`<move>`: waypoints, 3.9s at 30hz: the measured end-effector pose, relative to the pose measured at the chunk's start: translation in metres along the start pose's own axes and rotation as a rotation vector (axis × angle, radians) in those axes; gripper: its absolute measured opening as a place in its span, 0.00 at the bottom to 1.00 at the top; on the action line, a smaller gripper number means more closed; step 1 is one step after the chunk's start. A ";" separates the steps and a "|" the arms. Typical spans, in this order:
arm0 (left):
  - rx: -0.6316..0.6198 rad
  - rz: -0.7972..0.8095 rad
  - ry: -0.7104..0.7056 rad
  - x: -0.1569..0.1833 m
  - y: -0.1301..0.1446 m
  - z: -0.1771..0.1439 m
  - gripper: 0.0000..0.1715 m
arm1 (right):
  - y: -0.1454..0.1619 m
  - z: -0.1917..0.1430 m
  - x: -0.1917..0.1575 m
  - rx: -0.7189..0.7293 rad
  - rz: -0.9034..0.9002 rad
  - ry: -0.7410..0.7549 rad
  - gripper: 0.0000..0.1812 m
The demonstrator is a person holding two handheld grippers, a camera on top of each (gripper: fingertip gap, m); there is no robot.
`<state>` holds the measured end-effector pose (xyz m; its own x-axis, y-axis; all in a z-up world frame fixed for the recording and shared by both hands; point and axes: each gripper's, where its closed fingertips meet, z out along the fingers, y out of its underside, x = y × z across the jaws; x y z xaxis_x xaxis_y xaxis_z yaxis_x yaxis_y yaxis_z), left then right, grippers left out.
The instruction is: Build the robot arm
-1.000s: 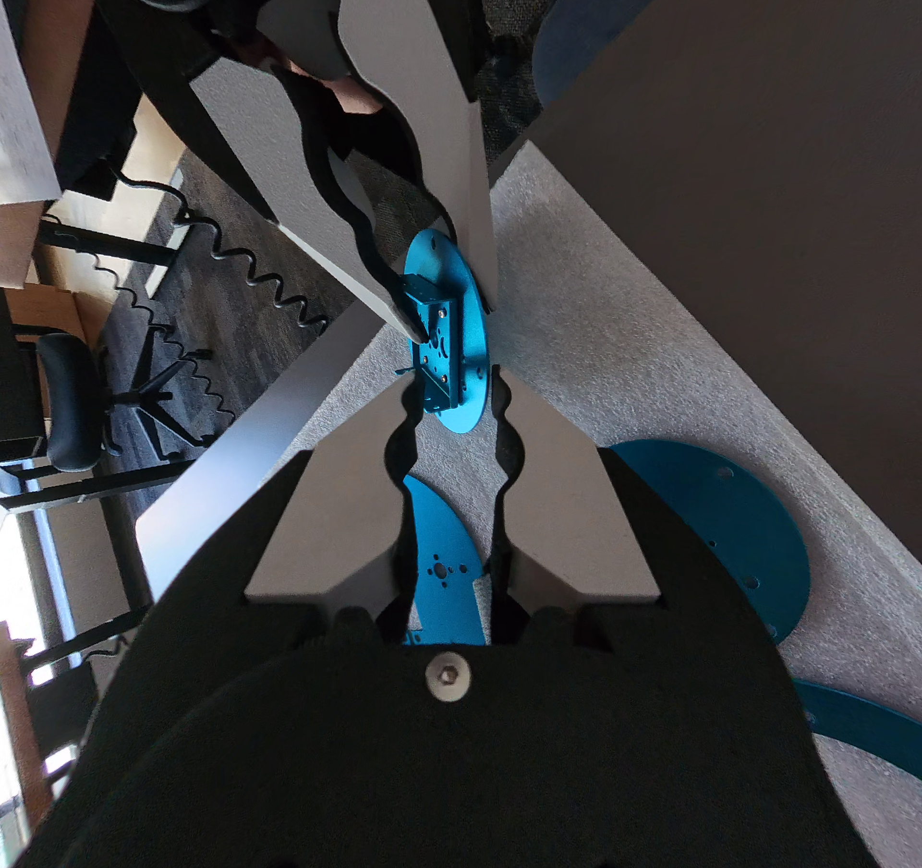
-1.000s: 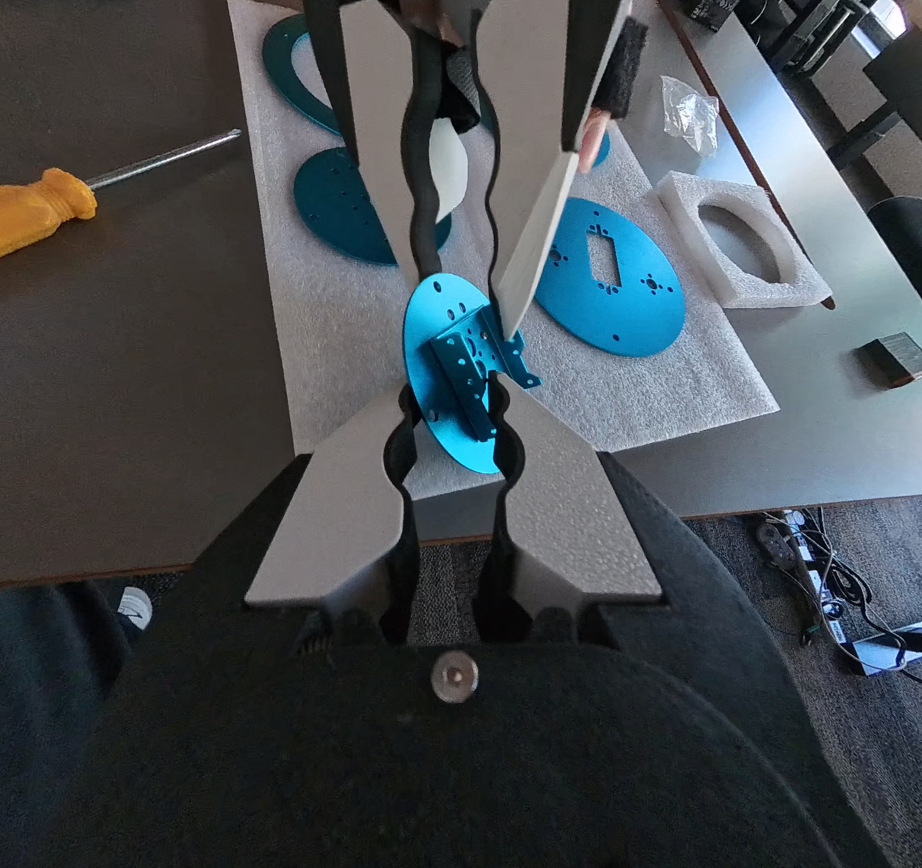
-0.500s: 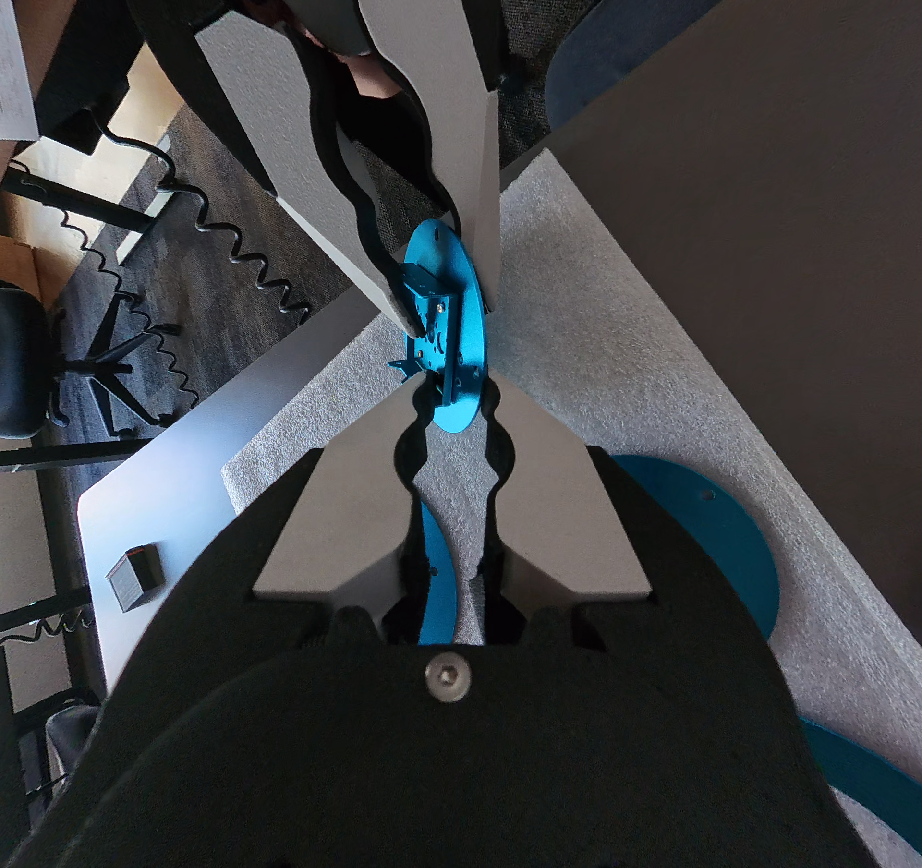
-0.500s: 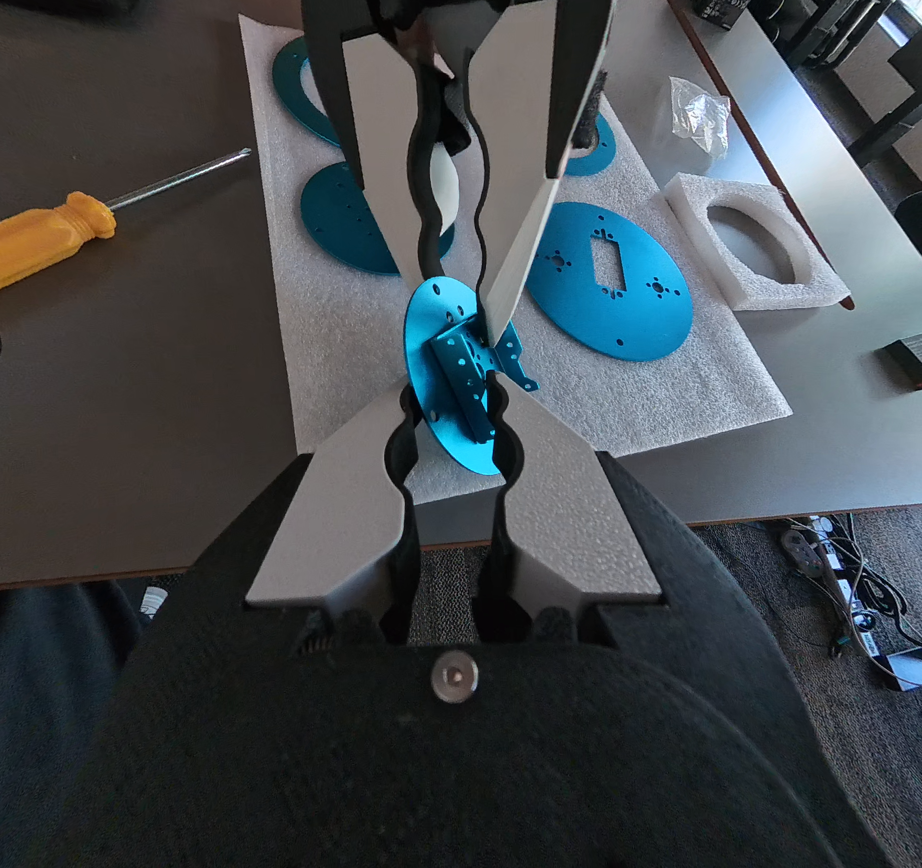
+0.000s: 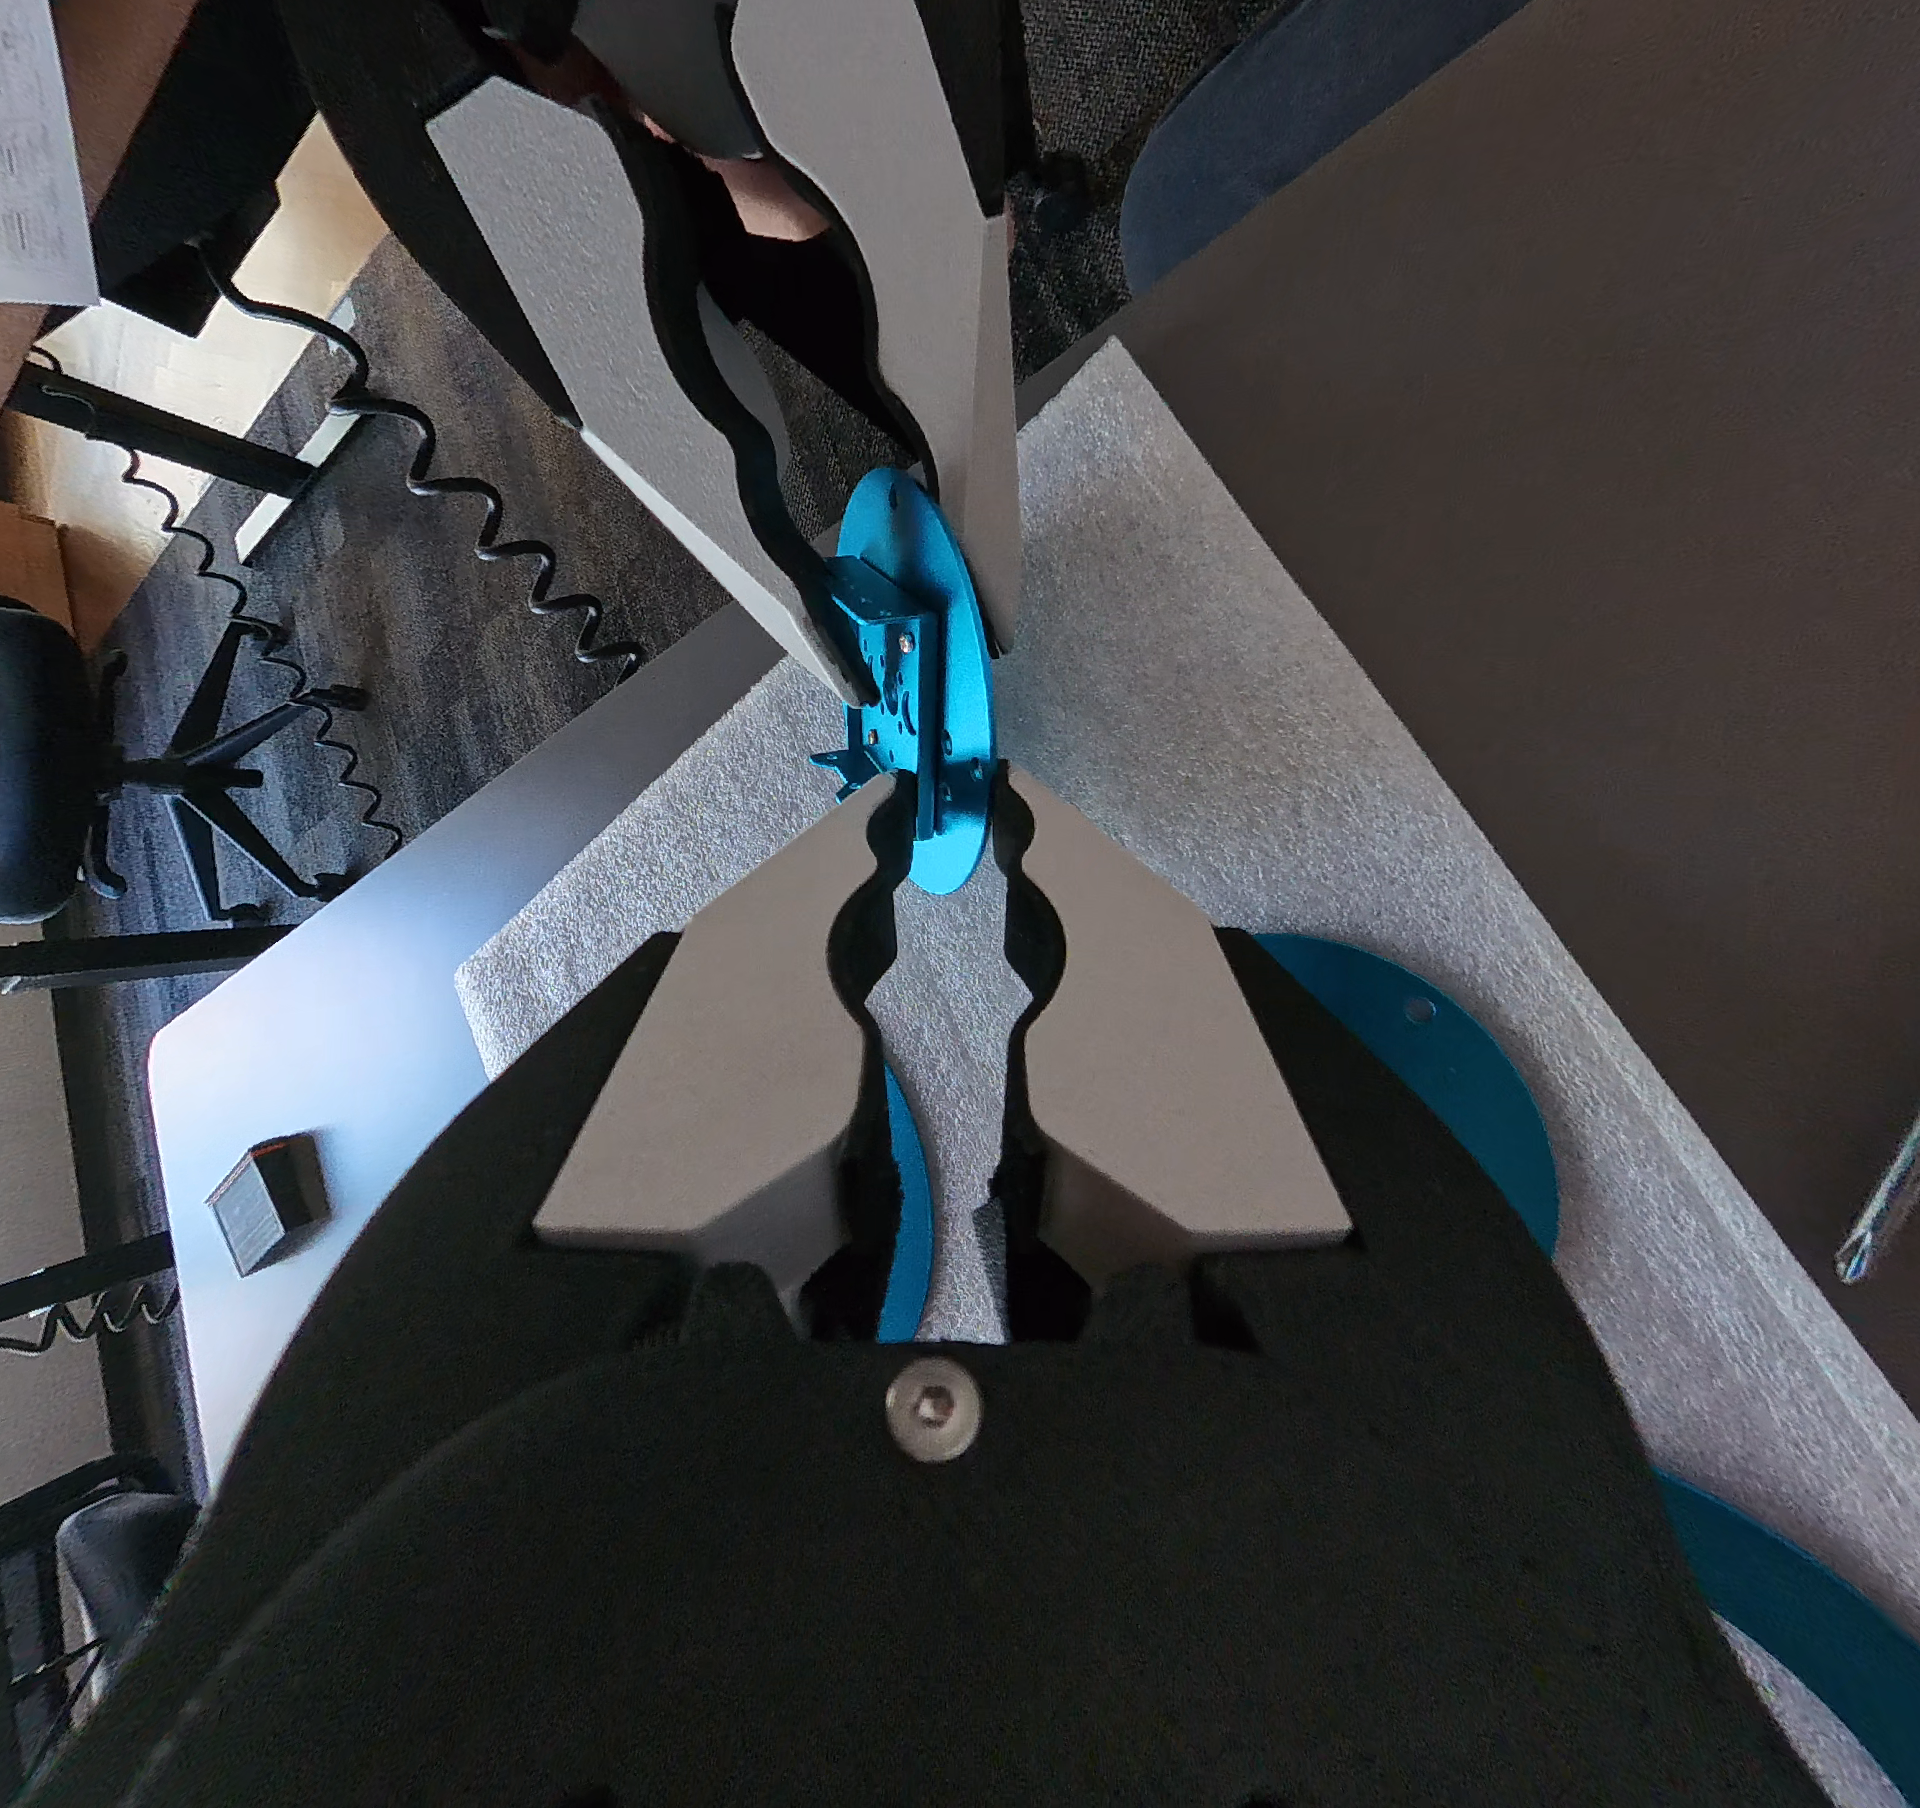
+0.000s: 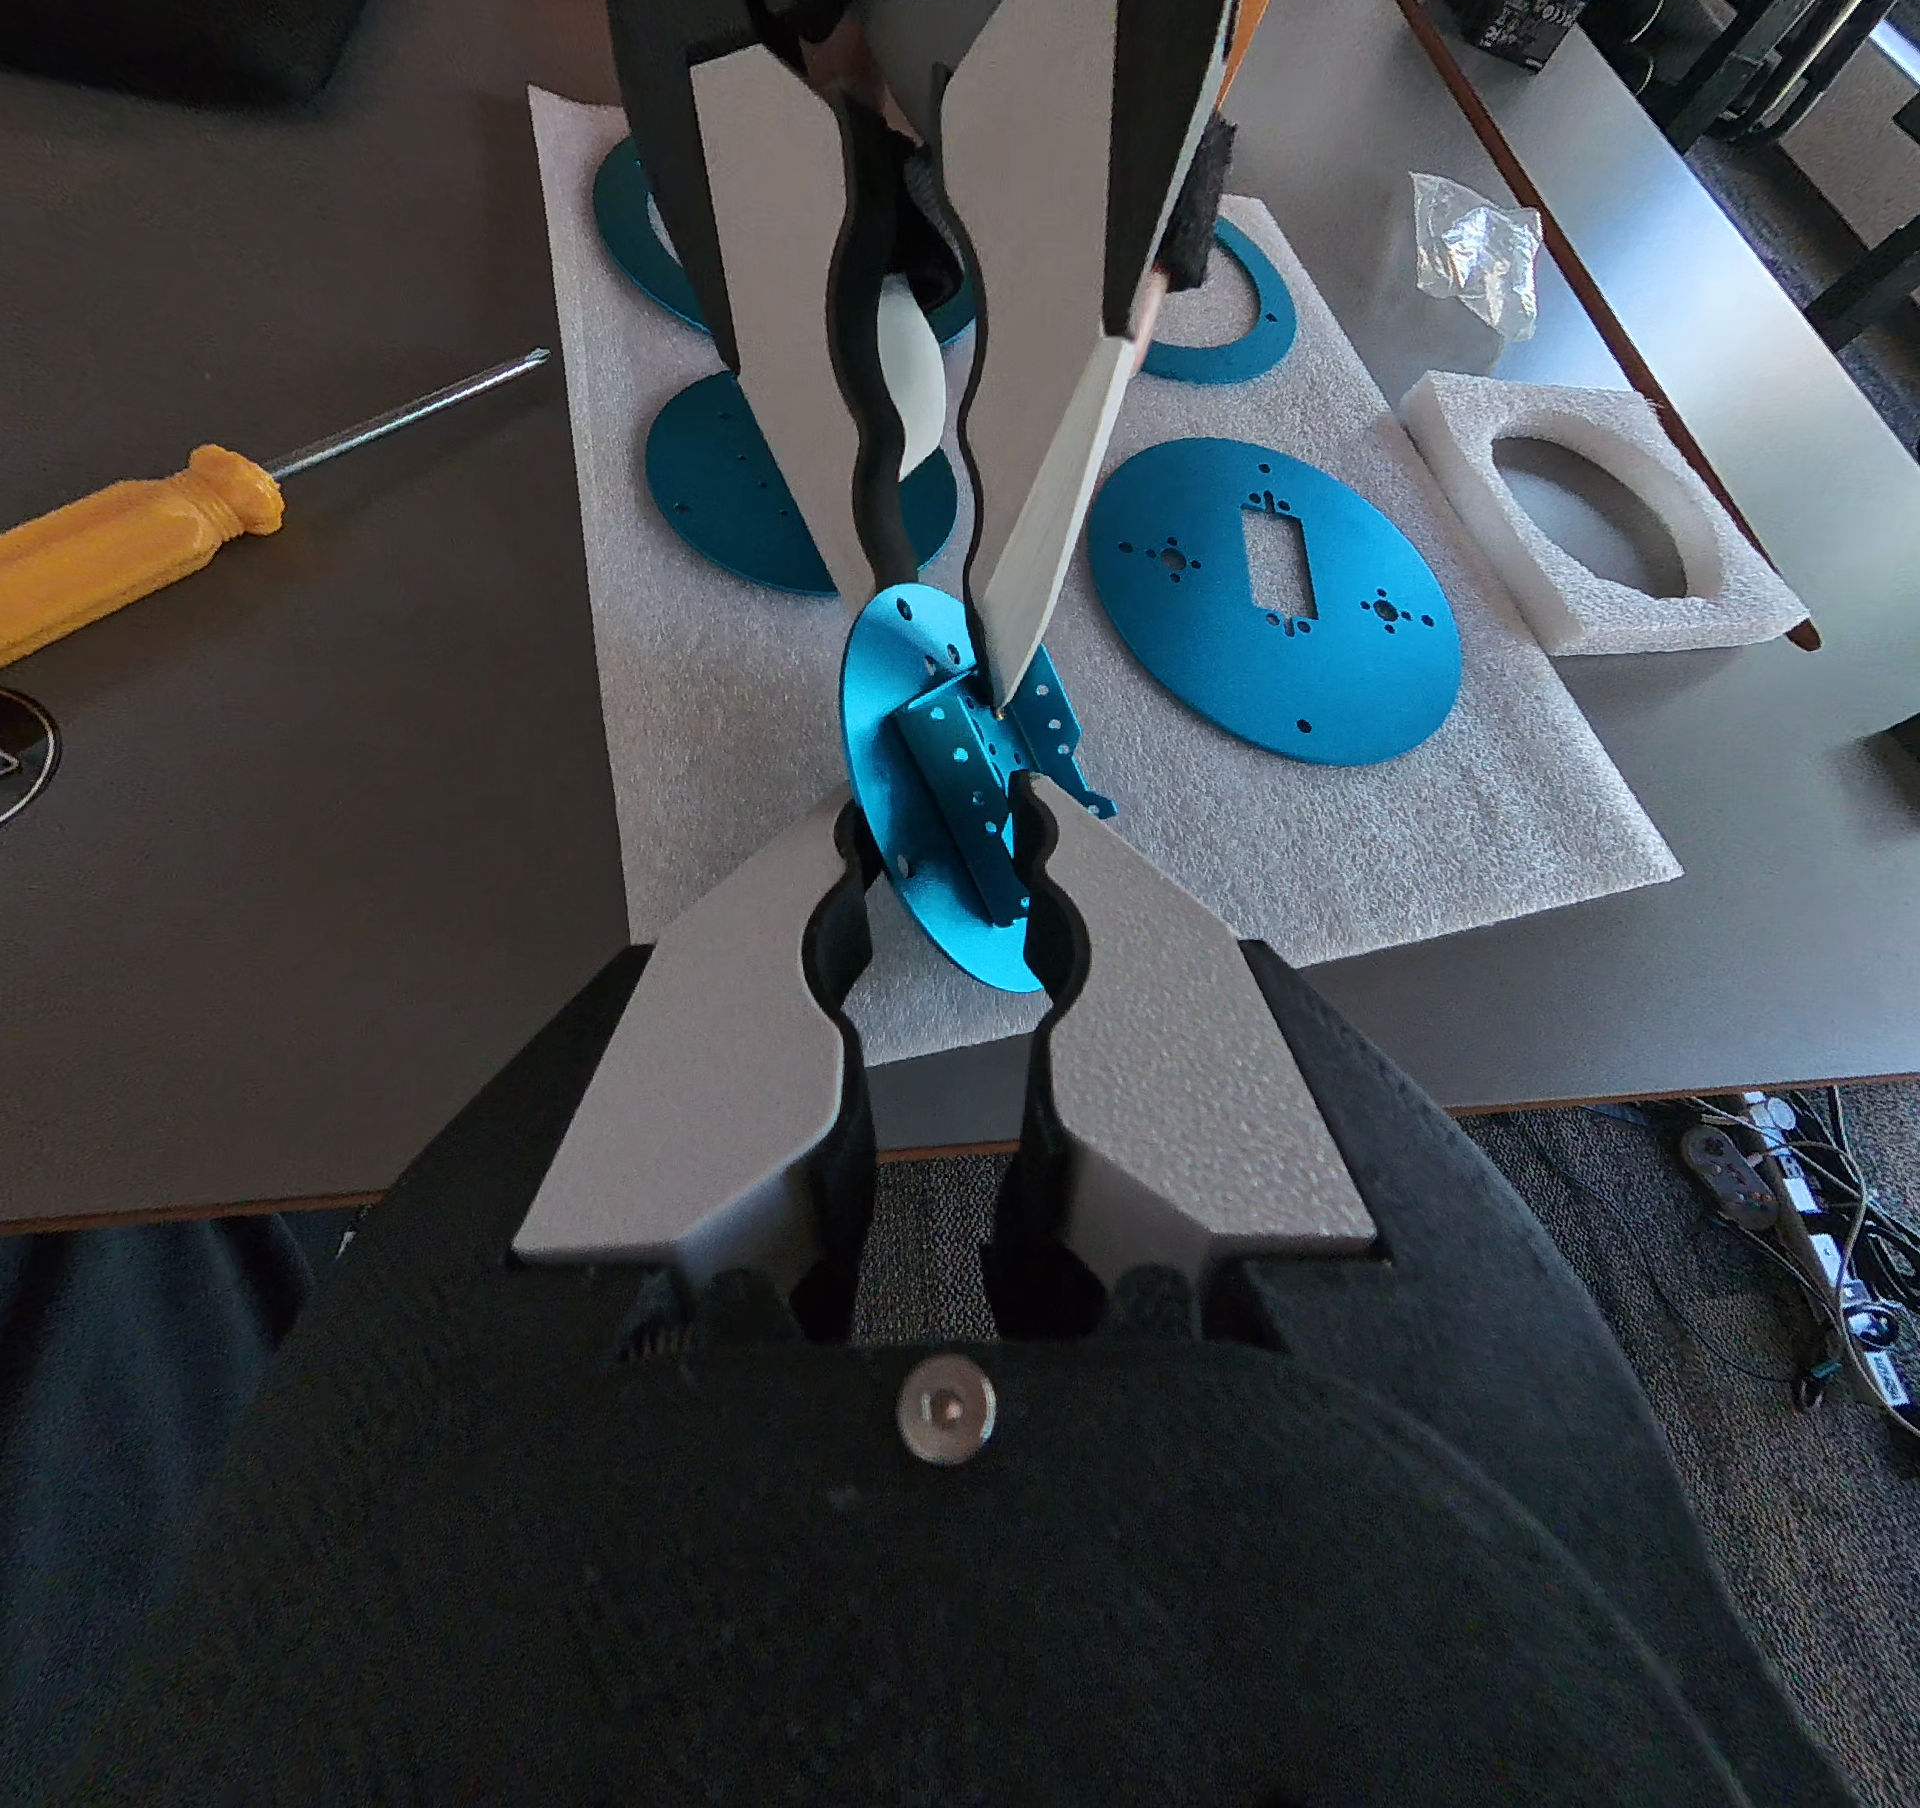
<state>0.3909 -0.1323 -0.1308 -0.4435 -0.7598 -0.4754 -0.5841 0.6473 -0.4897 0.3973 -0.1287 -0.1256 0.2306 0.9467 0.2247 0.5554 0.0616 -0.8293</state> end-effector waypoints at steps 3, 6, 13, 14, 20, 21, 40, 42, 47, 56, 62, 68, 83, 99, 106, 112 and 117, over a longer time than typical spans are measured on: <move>-0.010 -0.011 0.015 0.001 0.000 0.001 0.08 | 0.001 0.000 -0.001 -0.008 -0.001 -0.007 0.13; -0.006 -0.023 -0.003 -0.003 -0.001 -0.001 0.06 | 0.000 -0.001 0.000 -0.005 -0.006 -0.003 0.12; -0.017 0.000 -0.069 -0.004 0.000 -0.002 0.05 | -0.004 -0.001 -0.002 0.026 -0.018 0.025 0.15; -0.017 0.004 -0.085 -0.005 0.000 -0.002 0.05 | -0.004 -0.001 -0.001 0.023 -0.031 0.040 0.16; -0.067 0.020 -0.092 0.001 0.008 -0.005 0.07 | -0.006 0.006 -0.003 -0.003 -0.076 0.055 0.12; -0.077 0.014 -0.085 0.003 0.010 -0.005 0.07 | -0.006 0.008 -0.005 -0.010 -0.081 0.048 0.12; -0.064 -0.121 -0.097 0.023 0.016 -0.020 0.16 | -0.008 0.021 -0.018 -0.112 -0.198 0.136 0.12; -0.035 -0.176 -0.092 0.025 0.015 -0.026 0.22 | -0.006 0.021 -0.019 -0.134 -0.241 0.150 0.12; 0.081 -0.503 0.029 0.026 0.012 -0.032 0.42 | -0.002 0.022 -0.022 -0.152 -0.265 0.155 0.12; 0.098 -0.818 0.218 0.027 0.012 -0.007 0.45 | -0.002 0.022 -0.022 -0.141 -0.256 0.166 0.13; 0.099 -0.863 0.214 0.026 0.013 -0.006 0.40 | -0.002 0.023 -0.023 -0.147 -0.267 0.157 0.13; 0.103 -0.844 0.199 0.027 0.015 -0.007 0.39 | -0.004 0.020 -0.022 -0.126 -0.235 0.186 0.18; 0.062 -0.777 0.163 0.029 0.018 -0.005 0.39 | 0.002 0.013 -0.015 0.055 0.464 0.047 0.41; 0.051 -0.735 0.165 0.028 0.021 -0.005 0.39 | 0.010 0.017 -0.018 -0.072 0.486 0.031 0.40; 0.089 -0.765 0.197 0.027 0.021 -0.007 0.39 | 0.006 0.015 -0.018 -0.027 0.534 0.050 0.38; 0.073 -0.744 0.180 0.028 0.021 -0.007 0.39 | 0.008 0.016 -0.018 -0.062 0.509 0.087 0.41; 0.060 -0.721 0.148 0.028 0.023 -0.006 0.39 | 0.012 0.018 -0.017 -0.108 0.495 0.101 0.42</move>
<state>0.3614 -0.1391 -0.1511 -0.0528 -0.9953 0.0816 -0.7289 -0.0174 -0.6844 0.3857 -0.1385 -0.1481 0.5598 0.8186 -0.1287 0.4386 -0.4245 -0.7921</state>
